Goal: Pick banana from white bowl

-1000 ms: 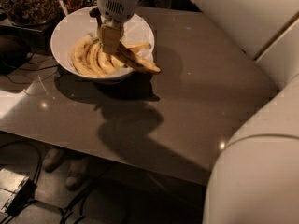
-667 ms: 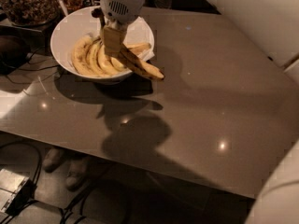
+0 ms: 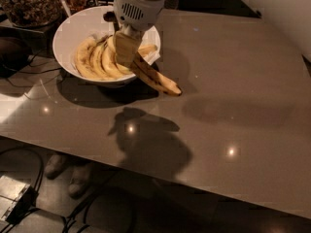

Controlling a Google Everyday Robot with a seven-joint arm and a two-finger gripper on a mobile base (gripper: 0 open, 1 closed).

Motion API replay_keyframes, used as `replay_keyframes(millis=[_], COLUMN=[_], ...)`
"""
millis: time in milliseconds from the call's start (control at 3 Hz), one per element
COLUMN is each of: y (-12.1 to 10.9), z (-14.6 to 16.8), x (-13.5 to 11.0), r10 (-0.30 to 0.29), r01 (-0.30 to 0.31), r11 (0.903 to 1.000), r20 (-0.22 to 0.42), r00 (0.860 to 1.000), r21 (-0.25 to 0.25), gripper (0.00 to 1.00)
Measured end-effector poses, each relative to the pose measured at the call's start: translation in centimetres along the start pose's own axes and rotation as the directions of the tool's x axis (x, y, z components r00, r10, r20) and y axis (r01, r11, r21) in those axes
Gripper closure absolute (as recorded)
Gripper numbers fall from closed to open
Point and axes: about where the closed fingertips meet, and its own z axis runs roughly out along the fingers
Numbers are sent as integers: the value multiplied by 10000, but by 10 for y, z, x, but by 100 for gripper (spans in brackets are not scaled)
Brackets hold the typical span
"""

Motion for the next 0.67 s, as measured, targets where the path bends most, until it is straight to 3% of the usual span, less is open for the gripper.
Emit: replay_keyframes(millis=[667], y=[30], z=[0], x=[22], r10=[1250], r01=[-1251], r11=[9915], r20=[-62], r00=[9921], r21=[-354], gripper=[100])
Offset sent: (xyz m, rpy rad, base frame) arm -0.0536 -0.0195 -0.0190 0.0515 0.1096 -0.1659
